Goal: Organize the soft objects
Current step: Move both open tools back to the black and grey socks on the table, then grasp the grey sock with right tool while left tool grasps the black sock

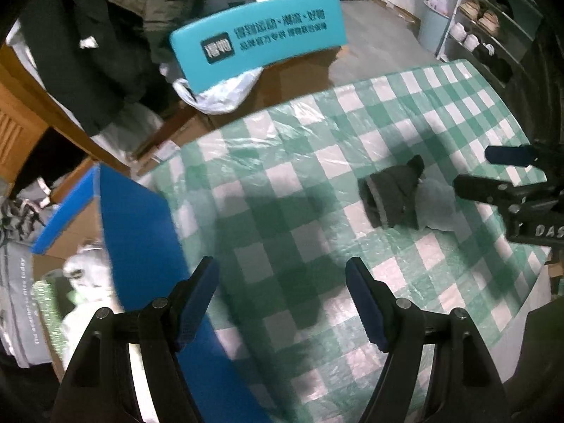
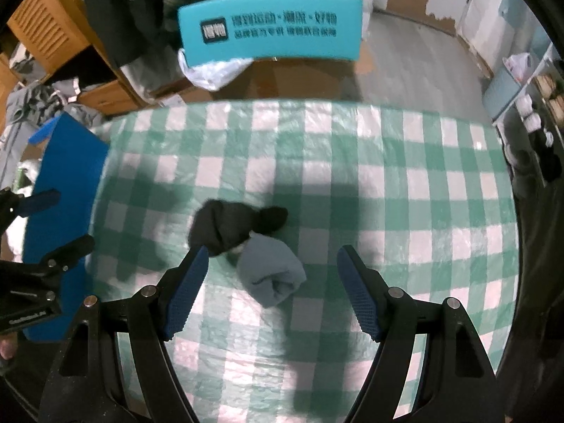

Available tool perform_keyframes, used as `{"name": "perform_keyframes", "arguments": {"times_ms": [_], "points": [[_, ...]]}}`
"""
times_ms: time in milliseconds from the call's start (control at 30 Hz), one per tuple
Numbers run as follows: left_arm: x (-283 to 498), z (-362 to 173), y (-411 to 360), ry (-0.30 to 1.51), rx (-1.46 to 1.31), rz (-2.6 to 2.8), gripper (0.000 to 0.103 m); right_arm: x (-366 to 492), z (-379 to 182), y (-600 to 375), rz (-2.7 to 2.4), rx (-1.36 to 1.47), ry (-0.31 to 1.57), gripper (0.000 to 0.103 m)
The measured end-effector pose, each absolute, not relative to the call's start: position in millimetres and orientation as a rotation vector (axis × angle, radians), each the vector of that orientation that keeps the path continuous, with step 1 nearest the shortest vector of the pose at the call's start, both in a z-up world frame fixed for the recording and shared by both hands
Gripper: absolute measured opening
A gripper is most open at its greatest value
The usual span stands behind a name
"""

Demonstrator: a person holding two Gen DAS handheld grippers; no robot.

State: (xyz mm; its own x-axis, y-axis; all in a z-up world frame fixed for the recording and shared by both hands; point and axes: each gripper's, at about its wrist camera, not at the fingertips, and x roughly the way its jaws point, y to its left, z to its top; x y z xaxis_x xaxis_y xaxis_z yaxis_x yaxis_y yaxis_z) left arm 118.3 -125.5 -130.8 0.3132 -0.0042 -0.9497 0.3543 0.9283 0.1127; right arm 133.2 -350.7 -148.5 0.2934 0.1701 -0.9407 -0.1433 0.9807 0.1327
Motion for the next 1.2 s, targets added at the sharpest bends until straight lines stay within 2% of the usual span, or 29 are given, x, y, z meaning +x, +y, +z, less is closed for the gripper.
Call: {"name": "perform_keyframes", "arguments": {"times_ms": [567, 633, 667, 733, 800, 900, 1200], "points": [[129, -170, -159, 1.288, 0.383, -0.313, 0.076, 134, -204, -338, 0.272, -0.054, 1.296, 0.074], [130, -171, -159, 1.288, 0.383, -0.314, 0.076, 134, -209, -337, 0.29, -0.07, 1.303, 0.065], [131, -172, -159, 1.29, 0.378, -0.315, 0.076, 134, -211, -337, 0.297, -0.072, 1.311, 0.056], [133, -172, -160, 1.296, 0.36, -0.322, 0.076, 132, -215, -337, 0.294, -0.084, 1.323, 0.052], [136, -171, -163, 1.301, 0.341, -0.333, 0.076, 131, -213, -338, 0.294, -0.09, 1.318, 0.039], [137, -170, -171, 1.293, 0.339, -0.346, 0.078, 129, -209, -345, 0.274, -0.085, 1.325, 0.033], [147, -177, -206, 1.285, 0.357, -0.379, 0.08, 124, -201, -377, 0.242, 0.001, 1.306, 0.028]]}}
